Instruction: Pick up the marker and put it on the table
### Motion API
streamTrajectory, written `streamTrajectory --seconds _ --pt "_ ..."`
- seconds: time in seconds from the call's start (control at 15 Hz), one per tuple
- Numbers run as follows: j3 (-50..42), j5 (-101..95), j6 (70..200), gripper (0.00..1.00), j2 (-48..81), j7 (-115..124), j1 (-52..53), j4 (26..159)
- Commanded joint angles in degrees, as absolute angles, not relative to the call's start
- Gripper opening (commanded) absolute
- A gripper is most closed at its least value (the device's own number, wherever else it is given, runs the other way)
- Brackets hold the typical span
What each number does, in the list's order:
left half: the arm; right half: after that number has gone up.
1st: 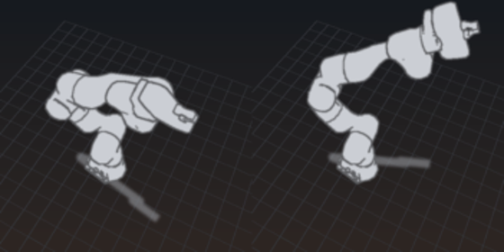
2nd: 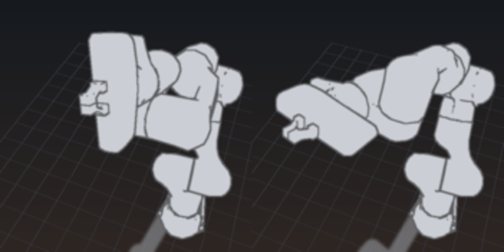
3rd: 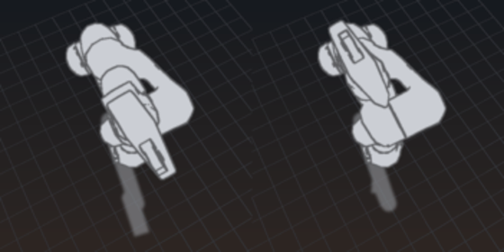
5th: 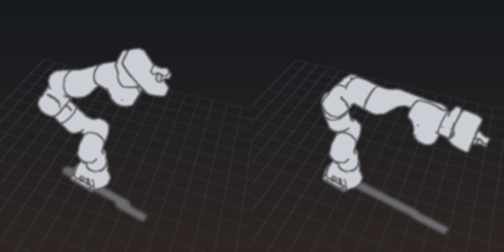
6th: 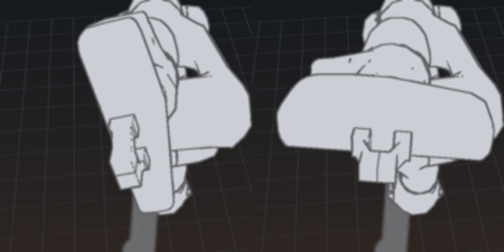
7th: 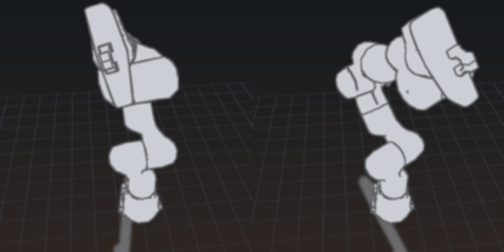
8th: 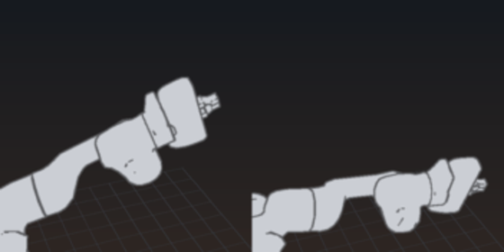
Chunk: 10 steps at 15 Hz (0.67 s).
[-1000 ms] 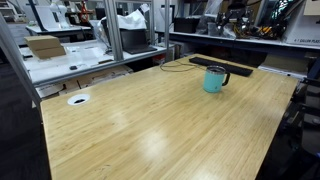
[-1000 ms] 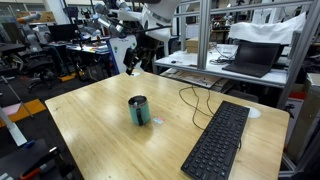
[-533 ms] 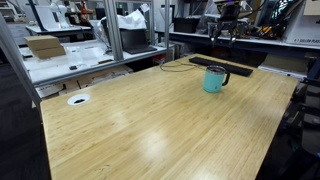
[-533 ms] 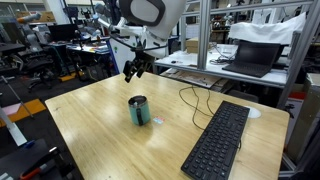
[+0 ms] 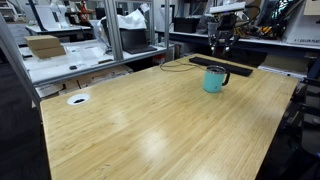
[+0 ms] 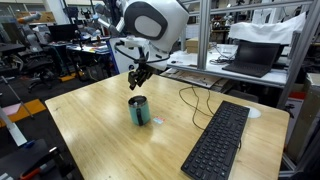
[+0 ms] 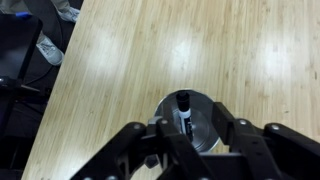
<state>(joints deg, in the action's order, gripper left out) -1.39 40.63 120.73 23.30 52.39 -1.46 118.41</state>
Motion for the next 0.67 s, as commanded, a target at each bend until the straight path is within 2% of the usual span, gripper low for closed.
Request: streamTrajectory --seconds 0.0,0.33,0.6 --pt "-1.48 42.34 121.14 0.49 24.82 51.16 -1.40 117.50" --pt "-1.15 42.76 121.51 0.43 27.39 51.08 -1.26 117.08" --pt "-0.74 42.88 121.55 0.46 28.98 51.00 -0.95 116.31"
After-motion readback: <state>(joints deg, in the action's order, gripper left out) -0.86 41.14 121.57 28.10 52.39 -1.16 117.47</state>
